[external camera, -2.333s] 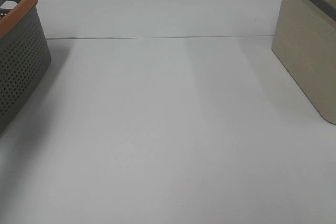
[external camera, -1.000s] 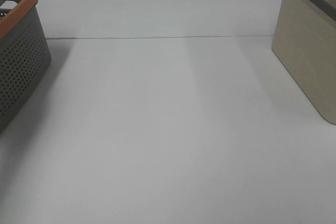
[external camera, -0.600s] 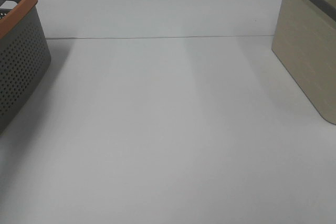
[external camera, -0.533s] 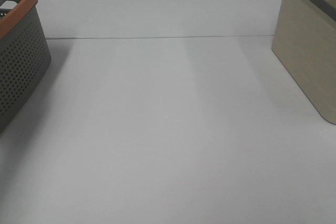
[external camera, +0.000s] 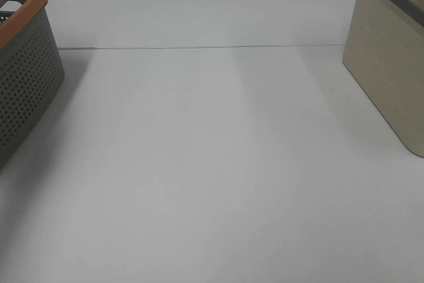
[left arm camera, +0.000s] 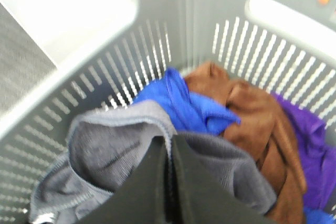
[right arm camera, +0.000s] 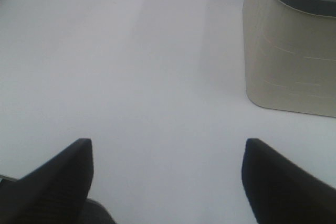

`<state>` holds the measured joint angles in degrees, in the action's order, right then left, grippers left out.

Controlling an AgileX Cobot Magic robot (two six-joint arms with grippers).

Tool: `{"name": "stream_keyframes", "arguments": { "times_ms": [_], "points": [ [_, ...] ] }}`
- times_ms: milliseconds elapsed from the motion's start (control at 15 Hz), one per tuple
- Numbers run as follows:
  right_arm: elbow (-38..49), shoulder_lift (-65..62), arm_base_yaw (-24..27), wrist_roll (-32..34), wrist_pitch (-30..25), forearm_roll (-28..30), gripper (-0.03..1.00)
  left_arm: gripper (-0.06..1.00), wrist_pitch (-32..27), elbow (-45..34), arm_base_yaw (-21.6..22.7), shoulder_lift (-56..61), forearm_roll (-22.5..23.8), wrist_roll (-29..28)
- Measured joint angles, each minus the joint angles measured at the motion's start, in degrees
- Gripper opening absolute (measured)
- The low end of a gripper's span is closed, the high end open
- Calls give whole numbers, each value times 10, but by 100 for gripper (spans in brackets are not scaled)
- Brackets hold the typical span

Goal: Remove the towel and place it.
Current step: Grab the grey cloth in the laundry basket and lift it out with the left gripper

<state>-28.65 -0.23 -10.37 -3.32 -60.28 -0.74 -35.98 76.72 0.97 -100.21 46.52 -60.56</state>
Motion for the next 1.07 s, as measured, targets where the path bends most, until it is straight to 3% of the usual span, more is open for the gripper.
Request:
{"name": "stream_keyframes", "arguments": {
  "times_ms": [333,400,867,1067],
  "points": [
    [0,0,0,1,0,1,76,0,14,0,0,84,0,10],
    [0,0,0,1,0,1,76,0,53,0,0,123,-10,28],
    [0,0,0,1,0,1,76,0,135,0,0,223,-32,33],
    [0,0,0,1,0,1,76,0,219,0,0,241,-47,33]
  ]
}}
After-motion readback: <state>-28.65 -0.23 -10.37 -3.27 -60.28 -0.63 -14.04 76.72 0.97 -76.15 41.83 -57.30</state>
